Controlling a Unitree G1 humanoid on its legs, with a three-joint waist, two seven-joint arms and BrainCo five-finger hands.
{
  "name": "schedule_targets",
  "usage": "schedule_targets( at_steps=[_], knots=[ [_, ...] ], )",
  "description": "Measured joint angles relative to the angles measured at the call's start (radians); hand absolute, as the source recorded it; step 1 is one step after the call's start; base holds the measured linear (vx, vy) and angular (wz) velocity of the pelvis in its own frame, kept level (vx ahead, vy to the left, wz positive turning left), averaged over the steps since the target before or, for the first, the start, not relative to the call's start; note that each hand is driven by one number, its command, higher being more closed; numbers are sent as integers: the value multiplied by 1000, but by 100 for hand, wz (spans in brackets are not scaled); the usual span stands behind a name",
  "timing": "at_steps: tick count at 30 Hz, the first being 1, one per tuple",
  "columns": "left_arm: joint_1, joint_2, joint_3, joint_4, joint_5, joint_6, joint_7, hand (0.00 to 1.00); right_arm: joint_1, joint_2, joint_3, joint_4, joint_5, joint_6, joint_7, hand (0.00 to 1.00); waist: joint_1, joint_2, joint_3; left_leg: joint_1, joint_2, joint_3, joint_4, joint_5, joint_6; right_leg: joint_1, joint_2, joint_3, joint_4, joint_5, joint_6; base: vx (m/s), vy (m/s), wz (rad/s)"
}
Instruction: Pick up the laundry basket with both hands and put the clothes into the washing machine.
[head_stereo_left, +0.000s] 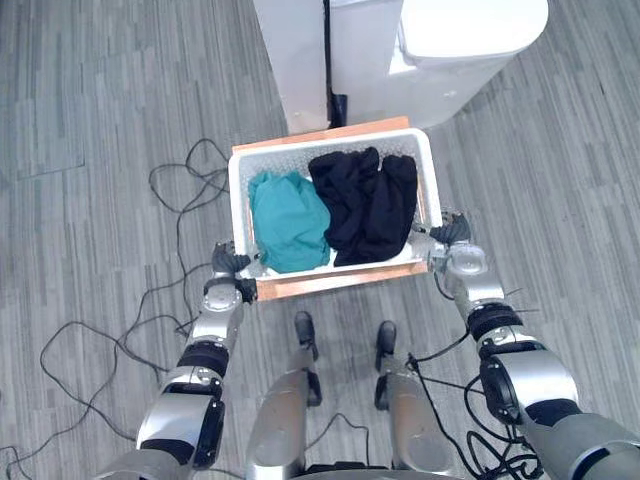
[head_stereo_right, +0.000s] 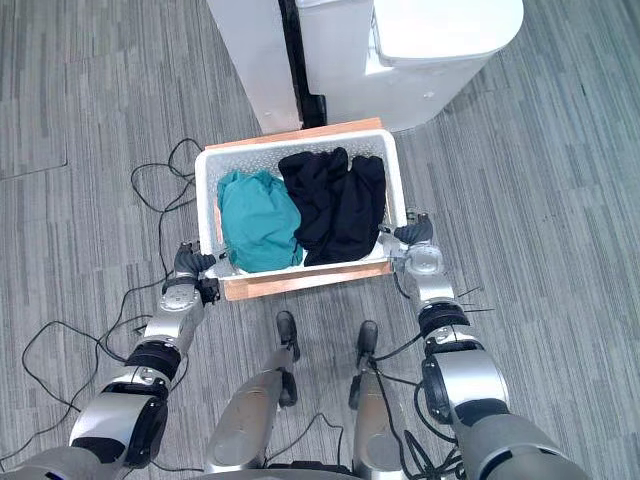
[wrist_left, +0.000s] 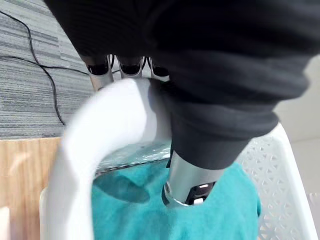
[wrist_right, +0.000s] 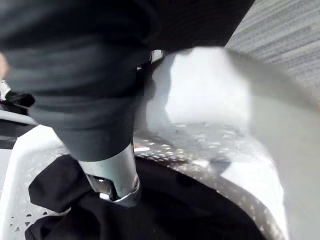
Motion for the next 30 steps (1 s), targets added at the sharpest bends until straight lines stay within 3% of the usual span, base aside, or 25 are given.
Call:
schedule_targets(
  at_steps=[9,16,20,23,30],
  knots=[
    [108,-9,-9,-200,-19,2,1,100,176,14,-16,-295,48,-18,-21,100,-9,-4,20,2,-8,-3,-11,6,8,1,3,3,-9,0,0,63,2,0],
    [448,-73,-33,-537,-17,5,0,100,519,73,-53,-735,-4,-23,-37,100,-37,-8,12,125,-14,21,-54,-18,-3,107,3,24,-36,-24,12,90,7,-9],
    [659,-114,-28,-721,-6,14,-31,100,727,126,-61,-940,-76,-24,9,100,-54,-33,-87,161,-11,29,-54,-36,-6,147,14,27,-57,-34,11,140,-9,-6],
    [762,-146,-25,-837,4,15,-56,100,831,144,-82,-1060,-106,-45,47,100,-54,-38,-143,208,-9,50,-54,-55,-11,187,18,50,-70,-39,13,94,-15,-22],
    [802,-149,-23,-906,34,21,-115,100,960,187,-119,-1158,-149,-74,92,100,-60,-45,-202,290,-8,138,-37,-101,-16,211,22,139,-59,-42,13,5,19,-41]
  ],
)
